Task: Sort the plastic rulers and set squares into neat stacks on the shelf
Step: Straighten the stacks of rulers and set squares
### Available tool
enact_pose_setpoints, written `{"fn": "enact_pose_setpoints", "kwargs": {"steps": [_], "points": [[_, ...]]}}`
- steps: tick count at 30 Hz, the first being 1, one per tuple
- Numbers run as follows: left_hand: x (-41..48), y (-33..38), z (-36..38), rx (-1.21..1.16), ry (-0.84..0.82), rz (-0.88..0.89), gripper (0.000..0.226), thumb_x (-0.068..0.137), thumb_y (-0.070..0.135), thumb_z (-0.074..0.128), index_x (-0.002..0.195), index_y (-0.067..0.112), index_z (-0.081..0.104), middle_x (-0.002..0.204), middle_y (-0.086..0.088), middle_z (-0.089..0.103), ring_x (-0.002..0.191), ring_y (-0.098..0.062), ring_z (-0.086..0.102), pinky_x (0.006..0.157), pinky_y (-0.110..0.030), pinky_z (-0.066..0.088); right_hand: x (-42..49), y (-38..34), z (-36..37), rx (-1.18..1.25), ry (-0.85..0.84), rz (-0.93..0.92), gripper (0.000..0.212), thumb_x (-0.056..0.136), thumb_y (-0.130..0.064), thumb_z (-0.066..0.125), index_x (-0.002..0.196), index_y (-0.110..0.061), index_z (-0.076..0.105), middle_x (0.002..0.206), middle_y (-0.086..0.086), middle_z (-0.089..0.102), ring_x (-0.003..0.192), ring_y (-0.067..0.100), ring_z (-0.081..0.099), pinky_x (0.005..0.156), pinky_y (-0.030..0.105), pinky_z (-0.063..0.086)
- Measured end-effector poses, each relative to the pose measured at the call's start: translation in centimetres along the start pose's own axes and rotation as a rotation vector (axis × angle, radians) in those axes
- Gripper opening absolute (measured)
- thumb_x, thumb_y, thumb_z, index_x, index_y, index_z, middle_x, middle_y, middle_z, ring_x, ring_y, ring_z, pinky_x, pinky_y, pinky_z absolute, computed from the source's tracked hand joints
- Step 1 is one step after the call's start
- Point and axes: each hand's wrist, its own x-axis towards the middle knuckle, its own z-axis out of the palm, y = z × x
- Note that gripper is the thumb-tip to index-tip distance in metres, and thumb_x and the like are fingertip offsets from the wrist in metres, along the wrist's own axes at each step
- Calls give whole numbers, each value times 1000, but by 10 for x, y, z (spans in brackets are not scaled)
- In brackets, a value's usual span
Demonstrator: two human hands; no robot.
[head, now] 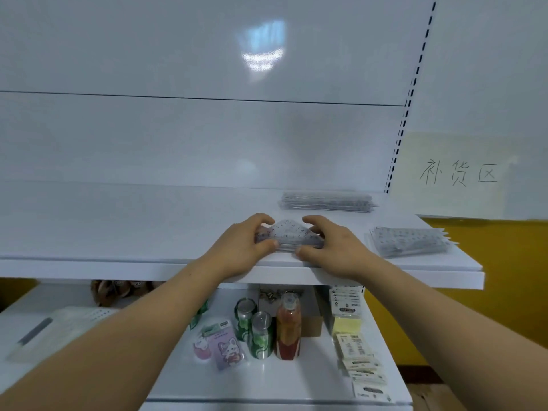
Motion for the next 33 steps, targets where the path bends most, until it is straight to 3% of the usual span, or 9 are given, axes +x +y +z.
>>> {"fn": "enact_pose_setpoints", "kwargs": {"steps": [4,9,12,15,19,22,27,33], "points": [[2,-3,0,-1,-28,-7,39,93,34,53,132,26,50,131,4,55,111,-11,52,94,-24,38,-1,2,0,-34,50,-11,53,90,-36,60,138,-21,46,136,0,54,118,14,50,94,19,33],[3,-4,4,-45,7,-8,36,93,31,56,130,30,55,131,5,57,113,-10,53,95,-22,37,-5,2,3,18,90,-3,52,90,-35,60,139,-24,45,135,2,54,120,16,51,100,26,37],[1,-4,4,-96,59,-22,38,88,30,63,126,27,59,123,7,61,104,-5,54,89,-19,38,-7,3,4,14,123,-7,48,91,-36,58,137,-25,48,135,-1,54,121,14,50,102,27,38],[1,-4,6,-134,92,-39,37,84,30,68,121,25,60,109,8,64,92,-2,57,77,-13,40,-7,3,4,56,136,-8,42,93,-37,55,133,-23,53,130,-3,57,107,7,51,95,21,38],[1,-3,7,-120,2,-28,40,91,28,60,130,25,54,125,8,59,110,-5,53,95,-22,38,-8,5,3,77,139,-12,41,92,-36,57,131,-26,53,129,-4,57,105,5,49,91,20,36],[1,-2,6,-76,-29,-20,38,94,28,54,131,29,51,129,8,56,115,-10,52,99,-27,39,-7,5,3,79,112,-20,46,90,-39,59,134,-27,49,132,-7,55,109,6,48,94,22,37],[2,-1,6,-140,45,-50,40,88,24,63,127,26,54,114,14,55,105,-7,53,92,-23,39,-7,3,2,36,66,-28,50,89,-41,60,135,-27,49,132,-5,55,112,13,52,94,25,39],[0,-4,6,-170,128,-54,28,84,22,68,113,24,65,102,12,64,95,-4,58,86,-20,44,-6,7,1,59,104,-12,39,92,-37,57,130,-28,55,128,-5,58,102,6,48,89,19,35]]}}
